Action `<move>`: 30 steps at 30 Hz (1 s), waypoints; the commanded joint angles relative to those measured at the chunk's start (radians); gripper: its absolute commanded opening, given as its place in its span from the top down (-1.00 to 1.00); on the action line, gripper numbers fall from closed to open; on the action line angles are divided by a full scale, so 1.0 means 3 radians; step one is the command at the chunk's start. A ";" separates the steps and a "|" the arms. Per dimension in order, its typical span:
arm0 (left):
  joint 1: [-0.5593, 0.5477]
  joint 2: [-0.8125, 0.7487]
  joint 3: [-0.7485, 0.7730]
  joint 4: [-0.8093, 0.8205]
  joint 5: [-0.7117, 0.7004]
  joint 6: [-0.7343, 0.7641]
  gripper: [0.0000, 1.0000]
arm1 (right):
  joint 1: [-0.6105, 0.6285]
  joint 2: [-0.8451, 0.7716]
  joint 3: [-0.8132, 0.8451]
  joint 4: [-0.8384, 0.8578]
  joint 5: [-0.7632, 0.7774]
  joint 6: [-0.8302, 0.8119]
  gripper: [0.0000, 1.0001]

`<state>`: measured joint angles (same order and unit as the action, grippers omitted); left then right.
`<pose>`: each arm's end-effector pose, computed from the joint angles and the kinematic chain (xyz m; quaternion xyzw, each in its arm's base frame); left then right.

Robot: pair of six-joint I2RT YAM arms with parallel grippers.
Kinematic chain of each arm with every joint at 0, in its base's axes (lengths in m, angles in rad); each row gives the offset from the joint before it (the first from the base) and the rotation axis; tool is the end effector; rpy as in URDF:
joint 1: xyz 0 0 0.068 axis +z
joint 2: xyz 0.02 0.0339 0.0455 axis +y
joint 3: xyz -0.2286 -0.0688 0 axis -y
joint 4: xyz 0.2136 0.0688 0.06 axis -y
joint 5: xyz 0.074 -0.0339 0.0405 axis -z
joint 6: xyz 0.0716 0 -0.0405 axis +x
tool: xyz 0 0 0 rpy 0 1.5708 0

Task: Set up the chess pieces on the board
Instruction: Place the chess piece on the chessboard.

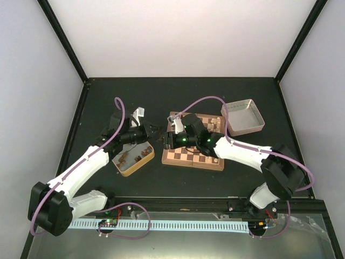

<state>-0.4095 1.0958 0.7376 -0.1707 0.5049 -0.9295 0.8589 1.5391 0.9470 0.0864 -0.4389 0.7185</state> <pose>0.2197 -0.1331 0.2291 -0.0958 0.8436 -0.4690 0.2434 0.2023 0.2810 0.2053 -0.1692 0.8310 0.4837 0.2162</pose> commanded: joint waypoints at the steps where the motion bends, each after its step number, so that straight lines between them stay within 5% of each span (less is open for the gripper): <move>1: -0.0040 -0.0014 0.0122 0.0173 0.0183 -0.0146 0.75 | 0.0007 0.0074 0.0125 0.0175 0.0024 0.0168 -0.11; 8: -0.0046 -0.0097 0.0108 0.0063 0.0185 -0.0095 0.71 | 0.0005 0.0068 0.0117 0.0217 0.0081 0.0086 0.58; 12: -0.0039 -0.0139 0.0287 -0.0182 0.0172 0.0144 0.41 | -0.0001 -0.0017 0.0031 0.0258 0.0001 -0.0238 0.87; 16: 0.0009 -0.0129 0.0522 -0.0509 0.0380 0.0486 -0.11 | -0.0002 -0.0239 -0.0013 -0.0008 -0.0015 -0.0981 0.96; 19: 0.0041 -0.0055 0.0707 -0.0827 0.0676 0.0863 -0.25 | 0.0000 -0.0513 -0.0041 -0.0239 -0.0051 -0.1526 0.97; 25: 0.0061 0.0177 0.1009 -0.1311 0.1439 0.1340 -0.18 | 0.0001 -0.0783 -0.0094 -0.0493 -0.0190 -0.2300 0.95; 30: 0.0061 0.0143 0.0939 -0.0942 0.1961 0.1158 0.08 | 0.0000 -0.0807 -0.0036 -0.0712 -0.0059 -0.2577 0.91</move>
<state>-0.3985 1.1469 1.0077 -0.4797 0.9073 -0.5945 0.8608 1.3018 0.9344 -0.0566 -0.4740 0.0864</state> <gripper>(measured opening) 0.488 0.079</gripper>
